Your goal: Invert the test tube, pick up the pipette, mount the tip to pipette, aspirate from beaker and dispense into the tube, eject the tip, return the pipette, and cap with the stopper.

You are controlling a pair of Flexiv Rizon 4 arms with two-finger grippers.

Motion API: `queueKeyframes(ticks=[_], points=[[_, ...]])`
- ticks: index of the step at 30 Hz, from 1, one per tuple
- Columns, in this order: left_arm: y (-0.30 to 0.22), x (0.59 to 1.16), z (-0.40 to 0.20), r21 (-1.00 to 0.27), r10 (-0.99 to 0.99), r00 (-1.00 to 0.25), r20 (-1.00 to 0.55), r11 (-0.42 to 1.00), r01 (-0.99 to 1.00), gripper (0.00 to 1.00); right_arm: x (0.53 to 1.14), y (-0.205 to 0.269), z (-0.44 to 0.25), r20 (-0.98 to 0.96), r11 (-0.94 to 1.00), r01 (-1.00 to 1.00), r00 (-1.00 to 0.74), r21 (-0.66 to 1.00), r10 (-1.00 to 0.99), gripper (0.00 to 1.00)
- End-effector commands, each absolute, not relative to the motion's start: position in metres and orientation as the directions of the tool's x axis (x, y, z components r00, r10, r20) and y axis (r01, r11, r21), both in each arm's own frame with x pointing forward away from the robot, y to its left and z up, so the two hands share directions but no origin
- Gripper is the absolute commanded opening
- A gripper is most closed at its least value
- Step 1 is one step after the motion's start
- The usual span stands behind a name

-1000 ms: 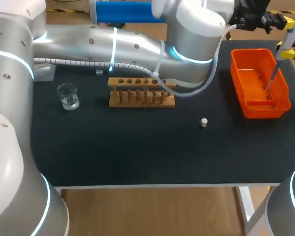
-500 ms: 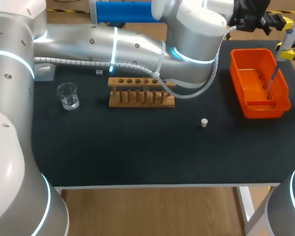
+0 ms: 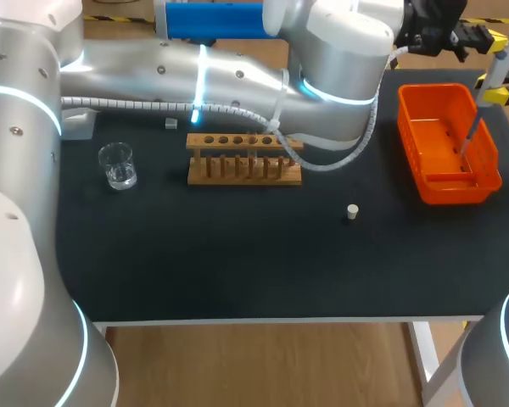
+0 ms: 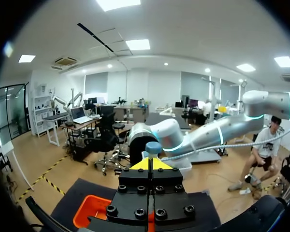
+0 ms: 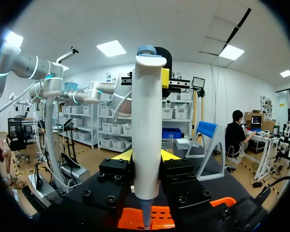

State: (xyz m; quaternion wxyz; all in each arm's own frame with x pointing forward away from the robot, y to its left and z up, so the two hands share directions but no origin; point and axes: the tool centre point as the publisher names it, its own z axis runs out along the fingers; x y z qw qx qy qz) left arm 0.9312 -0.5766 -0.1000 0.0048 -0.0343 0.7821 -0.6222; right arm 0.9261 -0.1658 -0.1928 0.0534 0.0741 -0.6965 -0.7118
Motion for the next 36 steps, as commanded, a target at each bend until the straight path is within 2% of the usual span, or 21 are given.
queueKeyframes(ticks=[1,20,29,30,31,32,36], points=[[-0.58,0.932,-0.112,-0.975,-0.061,-0.998,0.033,0.218,-0.046,0.0,0.926,-0.165,-0.185,-0.032,-0.022,-0.029,-0.983,0.999,-0.18,0.0],[-0.578,0.934,-0.116,-0.973,-0.065,-0.997,0.036,0.227,-0.05,0.0,0.926,-0.165,-0.185,-0.032,-0.022,-0.029,-0.983,0.999,-0.18,0.0],[-0.568,0.937,-0.086,-0.974,-0.092,-0.996,0.003,0.225,-0.024,0.0,0.926,-0.165,-0.185,-0.032,-0.022,-0.029,-0.983,0.999,-0.18,0.0],[-0.567,0.937,-0.082,-0.974,-0.088,-0.996,-0.001,0.226,-0.019,0.25,0.926,-0.165,-0.185,-0.032,-0.022,-0.029,-0.983,0.999,-0.18,0.0],[-0.566,0.937,-0.078,-0.973,-0.086,-0.996,-0.004,0.231,-0.016,0.55,0.926,-0.165,-0.185,-0.032,-0.022,-0.029,-0.983,0.999,-0.18,0.0],[-0.564,0.937,-0.074,-0.973,-0.088,-0.996,-0.008,0.232,-0.013,1.0,0.926,-0.165,-0.185,-0.032,-0.022,-0.029,-0.983,0.999,-0.18,0.0],[-0.556,0.936,-0.062,-0.969,-0.077,-0.997,-0.028,0.245,0.008,1.0,0.926,-0.165,-0.185,-0.032,-0.022,-0.029,-0.983,0.999,-0.18,0.0]])
